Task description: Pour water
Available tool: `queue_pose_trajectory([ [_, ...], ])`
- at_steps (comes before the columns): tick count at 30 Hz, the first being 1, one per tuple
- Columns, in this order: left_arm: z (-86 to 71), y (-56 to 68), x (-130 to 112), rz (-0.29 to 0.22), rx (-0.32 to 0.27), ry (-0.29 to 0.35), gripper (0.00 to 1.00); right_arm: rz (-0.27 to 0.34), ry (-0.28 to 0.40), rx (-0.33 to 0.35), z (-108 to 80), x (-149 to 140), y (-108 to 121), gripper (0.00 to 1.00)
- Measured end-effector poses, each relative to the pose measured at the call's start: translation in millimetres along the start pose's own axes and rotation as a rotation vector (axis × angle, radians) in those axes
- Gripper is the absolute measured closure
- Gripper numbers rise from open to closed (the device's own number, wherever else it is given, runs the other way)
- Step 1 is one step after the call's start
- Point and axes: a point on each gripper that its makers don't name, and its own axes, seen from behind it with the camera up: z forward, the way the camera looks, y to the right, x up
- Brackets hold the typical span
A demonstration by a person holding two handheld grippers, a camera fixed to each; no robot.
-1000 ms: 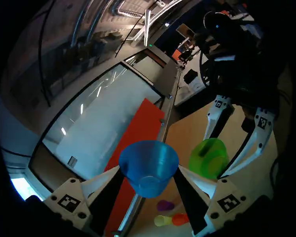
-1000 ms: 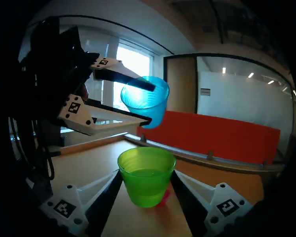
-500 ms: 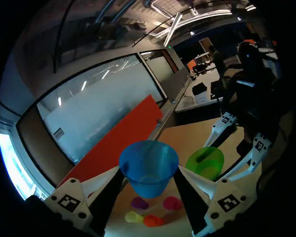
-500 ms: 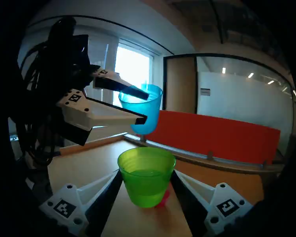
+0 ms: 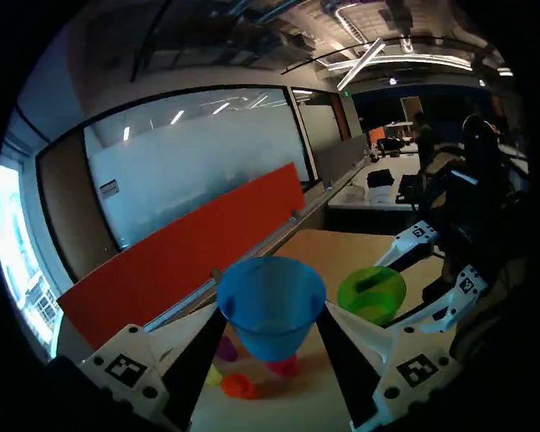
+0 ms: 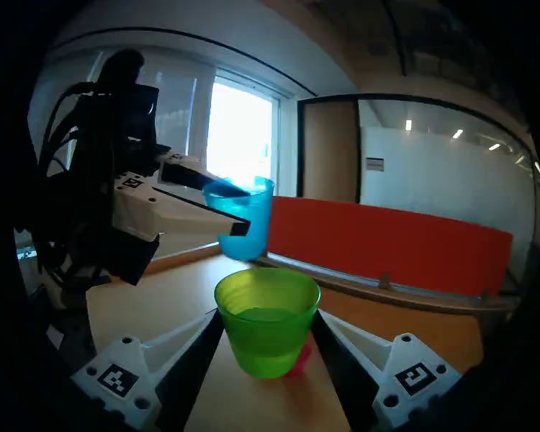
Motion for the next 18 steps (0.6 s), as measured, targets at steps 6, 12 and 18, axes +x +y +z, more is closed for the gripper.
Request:
queue_pose_trajectory([
  [6, -5.6, -5.5, -18.4, -0.114, 0.015, -0.015, 0.16, 0.002, -0.002, -0.002, 2.2, 0.5, 2.9, 0.13],
  [12, -11.3, -15.3, -37.3, -0.198, 0.041, -0.03, 0.16, 0.004, -0.004, -0.005, 5.0, 0.9, 6.3, 0.13],
  [18, -13.7, -22.3, -55.9, -0.201, 0.066, -0.049, 0.16, 0.006, -0.011, -0.008, 7.4, 1.3, 9.5, 0.13],
])
